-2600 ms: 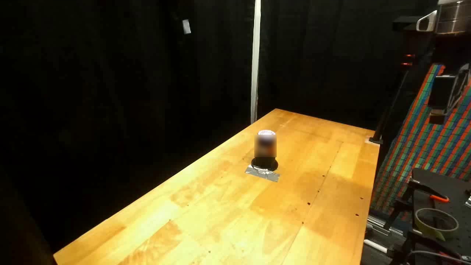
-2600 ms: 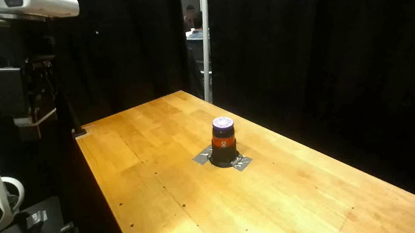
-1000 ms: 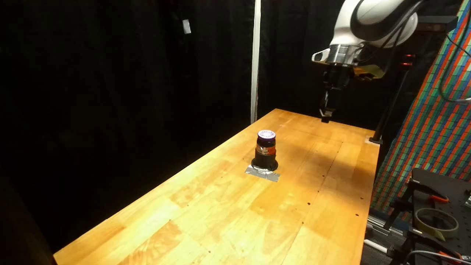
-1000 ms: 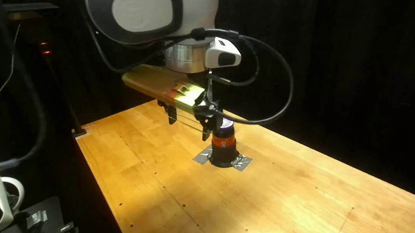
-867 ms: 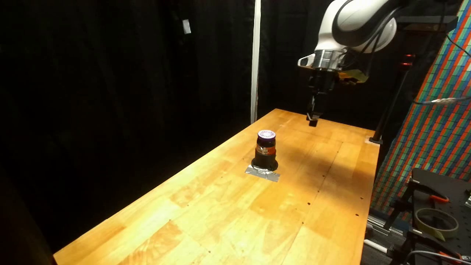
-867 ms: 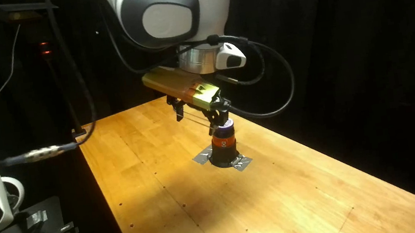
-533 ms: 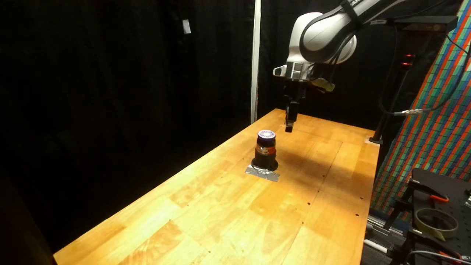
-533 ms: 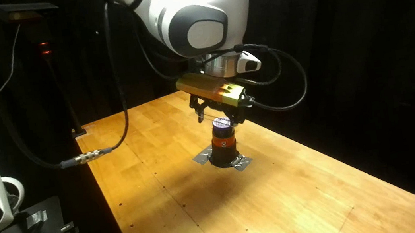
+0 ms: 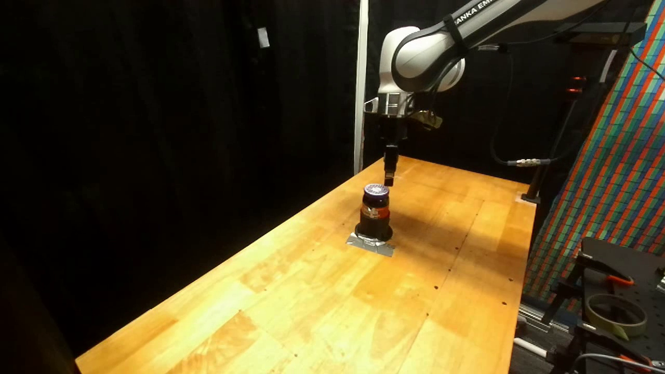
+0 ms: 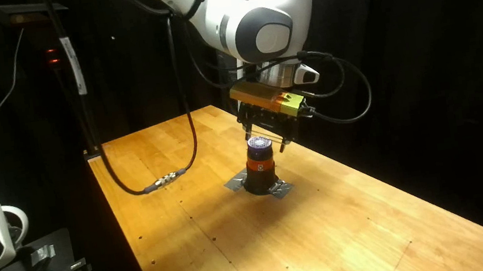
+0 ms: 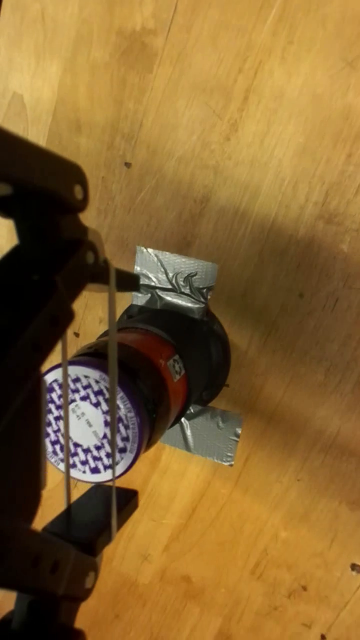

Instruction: Put a rubber band around the cup

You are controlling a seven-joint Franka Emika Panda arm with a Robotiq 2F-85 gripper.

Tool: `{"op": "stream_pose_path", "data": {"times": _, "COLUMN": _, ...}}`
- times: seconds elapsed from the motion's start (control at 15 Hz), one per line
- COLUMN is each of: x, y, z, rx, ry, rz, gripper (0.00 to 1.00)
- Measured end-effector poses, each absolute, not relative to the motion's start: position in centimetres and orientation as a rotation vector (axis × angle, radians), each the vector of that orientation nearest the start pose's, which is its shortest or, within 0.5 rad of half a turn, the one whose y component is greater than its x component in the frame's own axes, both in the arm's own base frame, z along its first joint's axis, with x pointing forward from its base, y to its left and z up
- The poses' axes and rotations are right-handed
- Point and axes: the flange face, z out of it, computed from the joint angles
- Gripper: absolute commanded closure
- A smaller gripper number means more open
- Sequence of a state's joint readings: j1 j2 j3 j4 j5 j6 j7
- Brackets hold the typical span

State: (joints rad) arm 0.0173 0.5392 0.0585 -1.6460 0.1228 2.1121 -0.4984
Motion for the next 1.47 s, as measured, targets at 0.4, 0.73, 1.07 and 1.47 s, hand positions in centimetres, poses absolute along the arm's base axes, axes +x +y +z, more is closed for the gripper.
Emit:
{"op": "stream_pose_path", "data": {"times": 0.4, "x": 69.0, "y": 8.2, "z": 29.1, "rx": -2.871, "ry": -0.74, "rz": 0.122, "gripper": 0.0}}
{"op": "stream_pose_path", "data": {"times": 0.73, "x": 70.5, "y": 9.7, "z": 26.5, "rx": -2.889, "ry": -0.74, "rz": 0.142, "gripper": 0.0}}
{"op": "stream_pose_path", "data": {"times": 1.07, "x": 71.3, "y": 10.9, "z": 25.4, "rx": -2.91, "ry": -0.747, "rz": 0.141, "gripper": 0.0}}
{"op": "stream_pose_path", "data": {"times": 1.47, "x": 71.1, "y": 11.5, "z": 24.8, "rx": -2.944, "ry": -0.783, "rz": 0.233, "gripper": 0.0}}
